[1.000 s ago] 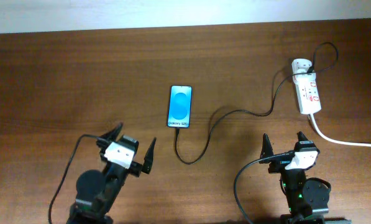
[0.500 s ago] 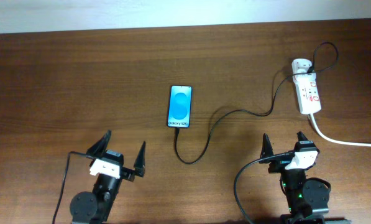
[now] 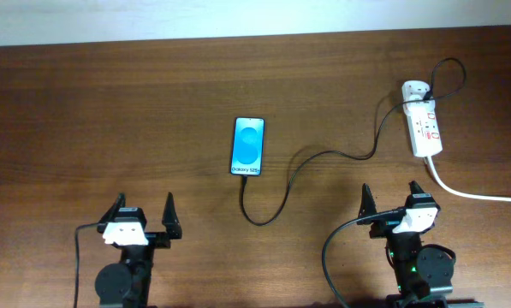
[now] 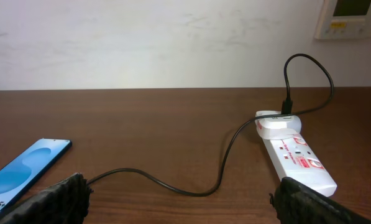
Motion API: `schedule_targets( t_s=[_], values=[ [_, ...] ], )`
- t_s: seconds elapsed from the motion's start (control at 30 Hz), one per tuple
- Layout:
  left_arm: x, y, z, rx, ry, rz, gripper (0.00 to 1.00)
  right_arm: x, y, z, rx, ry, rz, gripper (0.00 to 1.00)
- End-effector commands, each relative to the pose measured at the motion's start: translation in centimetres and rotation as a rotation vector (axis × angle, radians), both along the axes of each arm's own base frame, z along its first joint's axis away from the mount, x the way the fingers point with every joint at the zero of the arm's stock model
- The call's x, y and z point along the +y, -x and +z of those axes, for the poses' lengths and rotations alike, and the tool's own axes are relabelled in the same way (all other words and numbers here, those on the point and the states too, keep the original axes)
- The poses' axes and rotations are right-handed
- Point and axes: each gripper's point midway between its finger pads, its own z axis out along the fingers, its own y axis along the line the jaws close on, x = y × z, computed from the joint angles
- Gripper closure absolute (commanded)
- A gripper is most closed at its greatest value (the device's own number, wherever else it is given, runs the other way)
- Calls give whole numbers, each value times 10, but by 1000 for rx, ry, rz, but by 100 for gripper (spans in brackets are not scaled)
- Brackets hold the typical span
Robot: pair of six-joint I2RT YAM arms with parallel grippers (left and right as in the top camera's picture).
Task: Plug charger to phone and switch on socket
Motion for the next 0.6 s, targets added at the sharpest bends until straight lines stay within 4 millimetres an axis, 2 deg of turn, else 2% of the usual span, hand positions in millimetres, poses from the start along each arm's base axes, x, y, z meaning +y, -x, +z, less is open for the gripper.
schedule_targets(
  t_s=[0.0, 0.23, 0.33, 0.57],
  values=[
    [5, 0, -2, 4, 0, 24, 1, 0, 0, -3, 4, 7, 1, 2],
    [-4, 1, -2, 4, -52, -18, 1, 0, 0, -3, 5, 7, 1, 2],
    [2, 0, -3, 6, -47, 20, 1, 0, 0, -3, 5, 7, 1, 2],
    [1, 0, -3, 6, -48, 15, 1, 0, 0, -3, 5, 7, 1, 2]
  ],
)
